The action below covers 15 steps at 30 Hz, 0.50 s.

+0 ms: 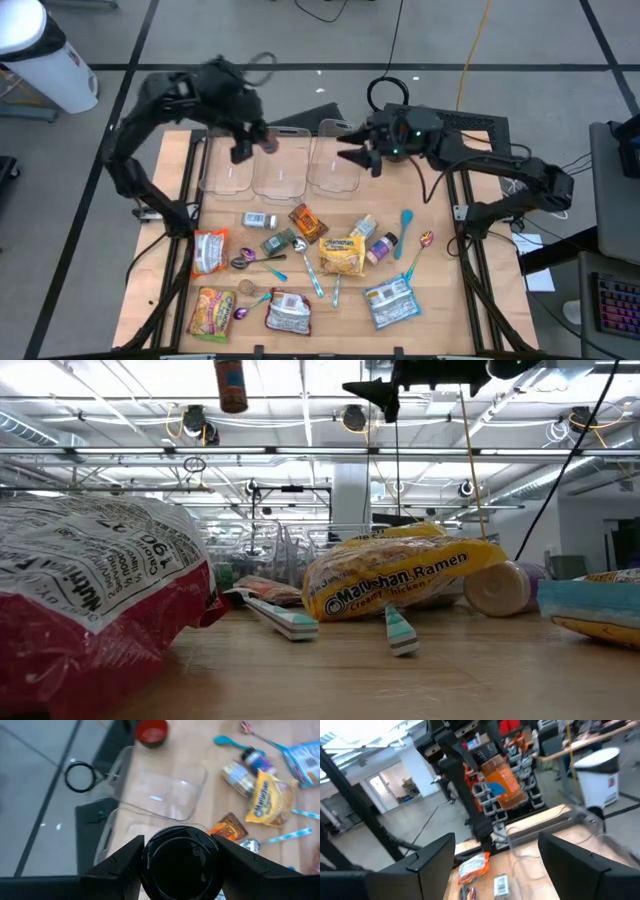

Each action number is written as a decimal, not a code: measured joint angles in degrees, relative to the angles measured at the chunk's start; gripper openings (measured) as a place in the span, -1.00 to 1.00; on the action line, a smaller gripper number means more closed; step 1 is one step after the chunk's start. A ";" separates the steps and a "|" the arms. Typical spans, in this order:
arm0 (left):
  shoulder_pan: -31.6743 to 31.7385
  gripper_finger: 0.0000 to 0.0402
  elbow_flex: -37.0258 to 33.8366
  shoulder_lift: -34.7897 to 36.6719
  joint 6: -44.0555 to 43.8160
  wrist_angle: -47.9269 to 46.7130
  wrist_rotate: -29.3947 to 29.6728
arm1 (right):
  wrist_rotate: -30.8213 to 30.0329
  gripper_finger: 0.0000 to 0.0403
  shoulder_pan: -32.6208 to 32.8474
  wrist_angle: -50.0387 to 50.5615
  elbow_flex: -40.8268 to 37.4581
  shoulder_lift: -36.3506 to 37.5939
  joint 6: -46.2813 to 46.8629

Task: Pick & Place Food Item
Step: Put the orange spice bottle into the left transparent bin

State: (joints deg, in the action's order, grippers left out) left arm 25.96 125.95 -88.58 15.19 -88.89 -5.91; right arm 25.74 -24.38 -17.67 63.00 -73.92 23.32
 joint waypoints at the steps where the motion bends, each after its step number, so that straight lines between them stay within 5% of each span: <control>1: 1.16 0.03 0.00 0.96 -0.33 -0.12 -0.02 | -0.04 0.38 -0.41 0.25 0.00 0.55 0.02; 8: 8.80 0.03 -2.94 8.50 -3.28 -0.84 -2.23 | -0.07 0.37 -1.13 0.81 0.00 2.48 4.43; 15: 10.40 0.03 -22.19 18.69 -7.36 6.07 -3.50 | -0.11 0.38 0.71 0.85 0.00 2.48 14.98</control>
State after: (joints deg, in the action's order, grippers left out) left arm 36.36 103.76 -69.89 7.83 -82.82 -9.42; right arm 25.63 -23.67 -16.82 63.00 -71.44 38.30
